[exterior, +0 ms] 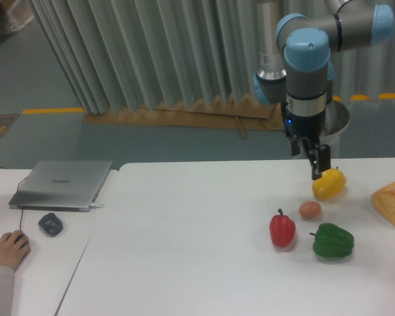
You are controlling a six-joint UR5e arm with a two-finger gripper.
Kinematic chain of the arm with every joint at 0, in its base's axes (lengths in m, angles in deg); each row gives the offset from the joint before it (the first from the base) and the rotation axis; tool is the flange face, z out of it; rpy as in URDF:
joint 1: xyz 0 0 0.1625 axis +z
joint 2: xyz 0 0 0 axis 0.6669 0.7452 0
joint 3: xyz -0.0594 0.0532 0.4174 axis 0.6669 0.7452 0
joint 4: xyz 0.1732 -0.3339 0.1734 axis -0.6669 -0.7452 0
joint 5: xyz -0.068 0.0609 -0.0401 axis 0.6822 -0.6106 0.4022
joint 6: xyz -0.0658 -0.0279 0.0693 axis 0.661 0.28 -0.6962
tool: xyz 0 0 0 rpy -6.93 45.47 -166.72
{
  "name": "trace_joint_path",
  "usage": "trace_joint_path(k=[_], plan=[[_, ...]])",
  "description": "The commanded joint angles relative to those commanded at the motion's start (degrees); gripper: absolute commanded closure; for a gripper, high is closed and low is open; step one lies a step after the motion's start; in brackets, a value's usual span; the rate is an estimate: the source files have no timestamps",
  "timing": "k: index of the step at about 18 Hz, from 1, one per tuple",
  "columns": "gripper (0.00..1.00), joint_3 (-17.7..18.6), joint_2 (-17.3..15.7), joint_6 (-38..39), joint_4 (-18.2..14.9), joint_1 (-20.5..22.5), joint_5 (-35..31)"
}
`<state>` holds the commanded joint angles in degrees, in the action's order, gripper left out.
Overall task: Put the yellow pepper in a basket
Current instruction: 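Lower the open gripper down onto the yellow bell pepper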
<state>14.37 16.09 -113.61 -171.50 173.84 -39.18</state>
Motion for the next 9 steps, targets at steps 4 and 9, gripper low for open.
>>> trace_joint_path(k=[4, 9], plan=[[0.0, -0.97, 1.75, 0.0, 0.0, -0.26, -1.14], [0.0, -3.87, 3.96, 0.09, -0.88, -1.93, -2.46]])
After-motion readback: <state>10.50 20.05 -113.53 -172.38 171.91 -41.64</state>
